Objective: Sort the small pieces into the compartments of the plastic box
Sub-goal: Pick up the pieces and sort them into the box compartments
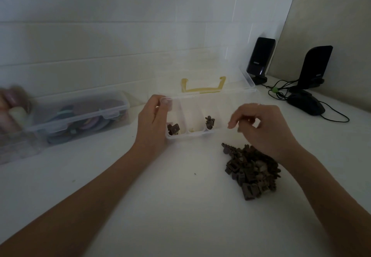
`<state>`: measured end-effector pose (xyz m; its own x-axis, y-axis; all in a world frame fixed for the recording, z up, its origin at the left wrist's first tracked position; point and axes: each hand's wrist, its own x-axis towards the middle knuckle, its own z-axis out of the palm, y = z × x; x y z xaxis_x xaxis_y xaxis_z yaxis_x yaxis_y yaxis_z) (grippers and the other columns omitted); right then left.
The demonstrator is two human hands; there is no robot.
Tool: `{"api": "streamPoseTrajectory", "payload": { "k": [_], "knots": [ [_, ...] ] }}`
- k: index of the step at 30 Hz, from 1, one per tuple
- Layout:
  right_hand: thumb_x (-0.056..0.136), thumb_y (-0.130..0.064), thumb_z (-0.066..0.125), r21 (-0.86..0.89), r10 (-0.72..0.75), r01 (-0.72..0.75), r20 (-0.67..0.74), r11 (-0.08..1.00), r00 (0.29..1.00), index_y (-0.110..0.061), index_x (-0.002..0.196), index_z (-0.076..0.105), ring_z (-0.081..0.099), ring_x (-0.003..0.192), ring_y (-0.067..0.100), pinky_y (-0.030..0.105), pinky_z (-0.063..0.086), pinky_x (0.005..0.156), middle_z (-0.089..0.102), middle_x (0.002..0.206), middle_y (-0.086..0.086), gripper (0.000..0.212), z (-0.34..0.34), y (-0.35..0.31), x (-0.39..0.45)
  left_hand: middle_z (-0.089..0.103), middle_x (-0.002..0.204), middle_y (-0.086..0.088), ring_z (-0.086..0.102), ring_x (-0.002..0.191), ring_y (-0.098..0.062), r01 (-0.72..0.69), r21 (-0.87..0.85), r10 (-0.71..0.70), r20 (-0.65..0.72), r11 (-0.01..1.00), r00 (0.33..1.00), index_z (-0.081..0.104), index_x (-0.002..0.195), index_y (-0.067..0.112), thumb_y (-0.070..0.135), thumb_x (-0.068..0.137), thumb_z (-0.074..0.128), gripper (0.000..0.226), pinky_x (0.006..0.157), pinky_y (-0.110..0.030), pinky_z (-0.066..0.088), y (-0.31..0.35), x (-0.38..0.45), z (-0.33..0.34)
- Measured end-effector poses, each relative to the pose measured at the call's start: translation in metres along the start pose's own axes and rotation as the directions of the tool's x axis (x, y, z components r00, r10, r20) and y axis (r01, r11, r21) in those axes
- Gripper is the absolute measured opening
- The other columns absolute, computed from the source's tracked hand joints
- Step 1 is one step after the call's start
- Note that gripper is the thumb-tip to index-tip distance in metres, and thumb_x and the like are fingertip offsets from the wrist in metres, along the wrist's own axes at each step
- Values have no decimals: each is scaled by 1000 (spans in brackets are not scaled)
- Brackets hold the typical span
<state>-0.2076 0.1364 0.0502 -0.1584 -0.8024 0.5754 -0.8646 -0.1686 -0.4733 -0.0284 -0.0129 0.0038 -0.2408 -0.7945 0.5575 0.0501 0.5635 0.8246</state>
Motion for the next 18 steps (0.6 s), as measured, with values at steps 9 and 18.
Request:
{"api": "streamPoseTrajectory", "payload": {
  "k": [9, 18],
  "knots": [
    [85, -39, 53, -361, 95, 85, 452, 929, 887, -44, 102, 62, 54, 66, -8, 12, 39, 62, 53, 71, -35, 20, 5, 0, -2, 60, 85, 2, 54, 74, 8, -37, 24, 37, 5, 999, 999, 57, 92, 7, 18, 99, 43, 20, 62, -2, 42, 3, -3, -2],
    [84, -36, 58, -314, 65, 113, 506, 943, 860, -47, 99, 63, 45, 69, -17, 4, 29, 61, 55, 82, -32, 19, 13, 1, -5, 61, 92, 2, 55, 82, 5, -30, 0, 30, 32, 1000, 999, 58, 97, 11, 25, 98, 40, 23, 64, -13, 51, 2, -3, -3]
  ]
}}
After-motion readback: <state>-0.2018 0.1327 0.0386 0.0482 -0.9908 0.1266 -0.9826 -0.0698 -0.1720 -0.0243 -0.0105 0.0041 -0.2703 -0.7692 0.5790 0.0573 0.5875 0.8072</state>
